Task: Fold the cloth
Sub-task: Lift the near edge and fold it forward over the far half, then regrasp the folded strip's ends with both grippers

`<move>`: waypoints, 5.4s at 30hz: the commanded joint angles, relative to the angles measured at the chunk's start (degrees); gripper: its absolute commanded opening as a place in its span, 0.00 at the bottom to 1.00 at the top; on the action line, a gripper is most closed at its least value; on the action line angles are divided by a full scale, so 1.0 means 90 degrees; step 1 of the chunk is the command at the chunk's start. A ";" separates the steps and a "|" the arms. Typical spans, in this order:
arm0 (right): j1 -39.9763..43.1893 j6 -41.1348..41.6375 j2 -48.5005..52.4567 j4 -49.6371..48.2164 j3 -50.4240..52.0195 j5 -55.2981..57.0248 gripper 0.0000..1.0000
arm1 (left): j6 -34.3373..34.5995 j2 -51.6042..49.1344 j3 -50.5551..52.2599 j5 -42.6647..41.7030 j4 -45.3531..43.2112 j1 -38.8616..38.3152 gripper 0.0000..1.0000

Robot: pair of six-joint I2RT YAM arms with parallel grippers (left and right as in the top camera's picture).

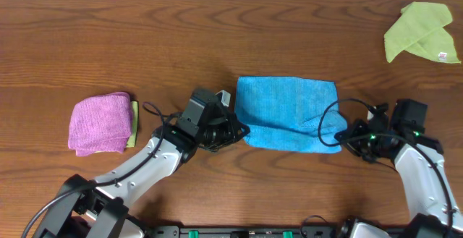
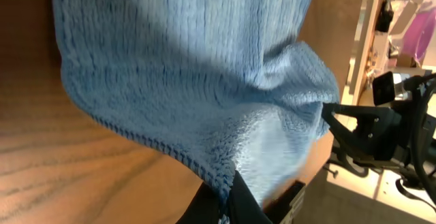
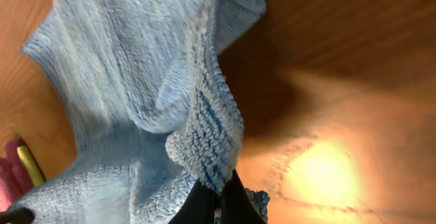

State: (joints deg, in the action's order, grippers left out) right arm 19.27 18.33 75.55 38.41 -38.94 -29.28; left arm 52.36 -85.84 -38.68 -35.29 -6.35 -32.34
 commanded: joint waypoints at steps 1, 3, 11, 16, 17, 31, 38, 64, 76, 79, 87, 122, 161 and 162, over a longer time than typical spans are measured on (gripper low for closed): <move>-0.0262 0.0345 -0.0066 -0.0153 -0.0104 0.0090 0.01 | -0.0155 -0.0046 -0.0194 0.0381 0.0029 0.0022 0.06; -0.0369 0.0471 -0.0066 -0.0274 -0.0104 0.0151 0.01 | -0.0153 -0.0046 -0.0199 0.0495 0.0027 0.0022 0.05; -0.0413 0.0767 -0.0066 -0.0685 -0.0121 0.0257 0.01 | -0.0206 -0.0112 -0.0435 0.0971 0.0039 0.0068 0.06; -0.0413 0.0896 -0.0066 -0.1003 -0.0126 0.0308 0.01 | -0.0262 -0.0345 -0.0651 0.1069 0.0039 0.0109 0.05; -0.0413 0.0945 -0.0066 -0.1083 -0.0126 0.0350 0.01 | -0.0321 -0.0437 -0.0733 0.1088 0.0041 0.0129 0.06; -0.0580 0.1214 0.0573 -0.2402 -0.0131 0.0469 0.01 | -0.0760 -0.1440 -0.1880 0.1141 0.0294 0.0250 0.05; -0.0787 0.1389 0.1081 -0.2994 -0.0355 0.0495 0.01 | -0.0801 -0.1581 -0.1940 0.1389 0.0296 0.0393 0.05; -0.0984 0.1360 0.2407 -0.3917 -0.1117 0.0826 0.01 | -0.0828 -0.2798 -0.2756 0.1756 -0.0138 0.0449 0.06; -0.1190 0.1241 0.2805 -0.4223 -0.1319 0.1025 0.01 | -0.0925 -0.2929 -0.2807 0.1855 -0.0138 0.0459 0.06; -0.1277 0.1190 0.2812 -0.4223 -0.1319 0.1100 0.01 | -0.0991 -0.2929 -0.2807 0.1974 -0.0102 0.0459 0.05; -0.1345 0.1144 0.2812 -0.4199 -0.1319 0.1180 0.13 | -0.1360 -0.2929 -0.2807 0.2137 0.0046 0.0474 0.15; -0.1003 0.1525 0.0469 -0.1132 -0.1341 0.1758 0.79 | -0.2346 -0.1549 -0.2807 0.1894 0.1173 0.0867 0.67; -0.0894 0.2744 0.1328 -0.0872 -0.1277 0.1846 0.84 | -0.1919 -0.3453 -0.3752 0.2747 0.0780 0.0090 0.06; -0.0894 0.2773 0.1367 -0.0894 -0.1277 0.1846 0.84 | -0.1919 -0.3453 -0.3752 0.2807 0.0821 0.0087 0.06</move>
State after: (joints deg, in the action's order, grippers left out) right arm 10.81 41.41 86.83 30.68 -50.22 -13.02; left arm 35.99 -116.71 -71.50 -11.55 0.36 -31.55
